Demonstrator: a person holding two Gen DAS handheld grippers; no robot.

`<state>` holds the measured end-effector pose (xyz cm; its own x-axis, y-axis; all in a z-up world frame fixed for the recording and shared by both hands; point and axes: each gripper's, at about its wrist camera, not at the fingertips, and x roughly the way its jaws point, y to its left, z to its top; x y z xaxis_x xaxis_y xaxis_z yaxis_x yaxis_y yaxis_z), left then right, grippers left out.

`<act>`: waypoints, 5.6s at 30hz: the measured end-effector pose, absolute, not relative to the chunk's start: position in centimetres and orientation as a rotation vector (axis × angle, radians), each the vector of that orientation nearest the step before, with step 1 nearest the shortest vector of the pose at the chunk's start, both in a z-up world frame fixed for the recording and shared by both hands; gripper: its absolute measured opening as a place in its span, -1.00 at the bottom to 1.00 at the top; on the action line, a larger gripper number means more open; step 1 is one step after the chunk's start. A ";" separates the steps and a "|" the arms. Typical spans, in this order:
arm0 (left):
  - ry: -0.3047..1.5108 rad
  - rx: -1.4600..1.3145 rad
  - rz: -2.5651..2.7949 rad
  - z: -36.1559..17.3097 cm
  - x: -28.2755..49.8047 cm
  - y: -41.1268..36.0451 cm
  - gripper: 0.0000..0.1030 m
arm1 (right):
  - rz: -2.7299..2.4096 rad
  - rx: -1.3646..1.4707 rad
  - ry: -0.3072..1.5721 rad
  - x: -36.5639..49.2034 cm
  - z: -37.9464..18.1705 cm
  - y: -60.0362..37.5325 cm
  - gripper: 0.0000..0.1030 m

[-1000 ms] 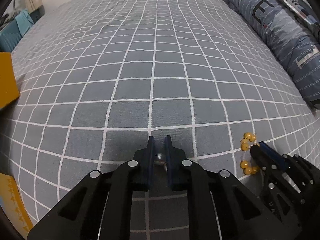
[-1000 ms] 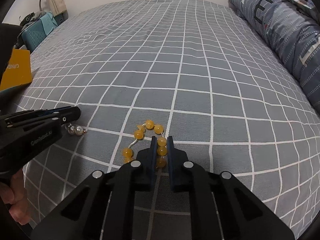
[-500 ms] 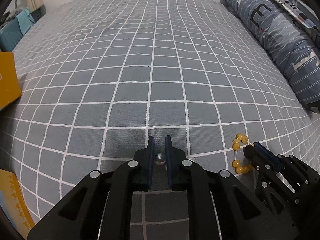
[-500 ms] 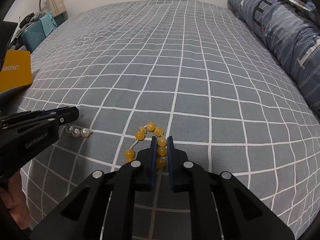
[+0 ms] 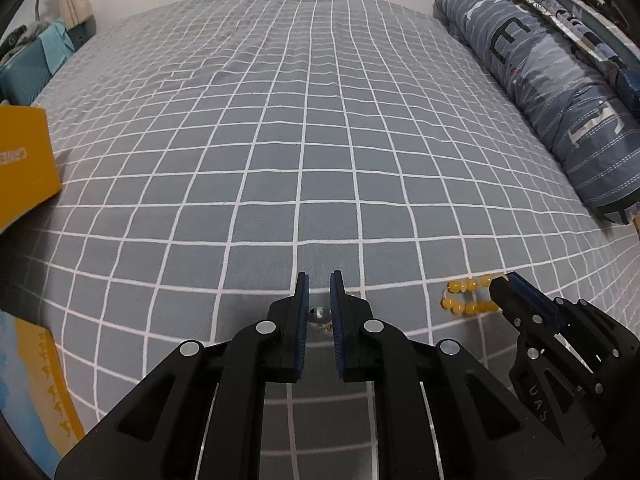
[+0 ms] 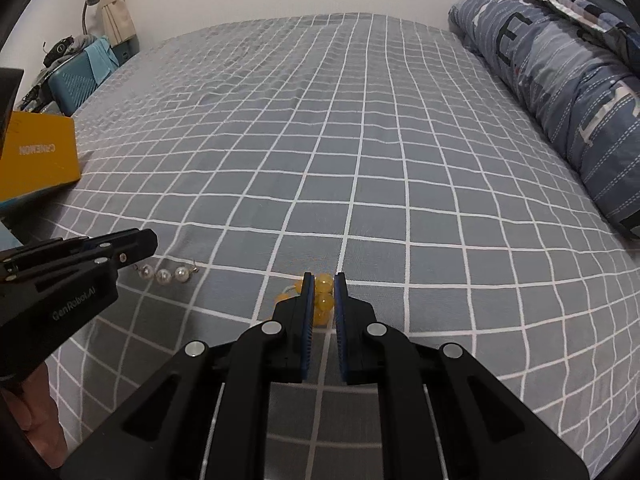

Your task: Organize jewelry

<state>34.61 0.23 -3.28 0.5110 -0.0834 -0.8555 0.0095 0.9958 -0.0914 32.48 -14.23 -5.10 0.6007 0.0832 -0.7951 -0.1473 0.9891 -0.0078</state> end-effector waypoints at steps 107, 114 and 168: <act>0.921 -0.255 0.405 2.2 5.0 33.9 -0.74 | 0.565 -0.216 0.926 12.8 -0.4 22.6 -0.42; 0.833 -0.248 0.433 4.6 2.9 33.1 0.12 | 0.588 -0.171 0.821 10.4 3.0 21.0 0.46; 0.660 -0.184 0.419 4.5 -9.5 27.9 0.89 | 0.462 -0.148 0.656 -0.9 2.0 12.6 0.85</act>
<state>-9.53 27.91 4.45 0.7103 0.3179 -0.6280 -0.4330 0.9008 -0.0338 -0.94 12.59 2.04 0.6957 0.3661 -0.6180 -0.4582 0.8888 0.0108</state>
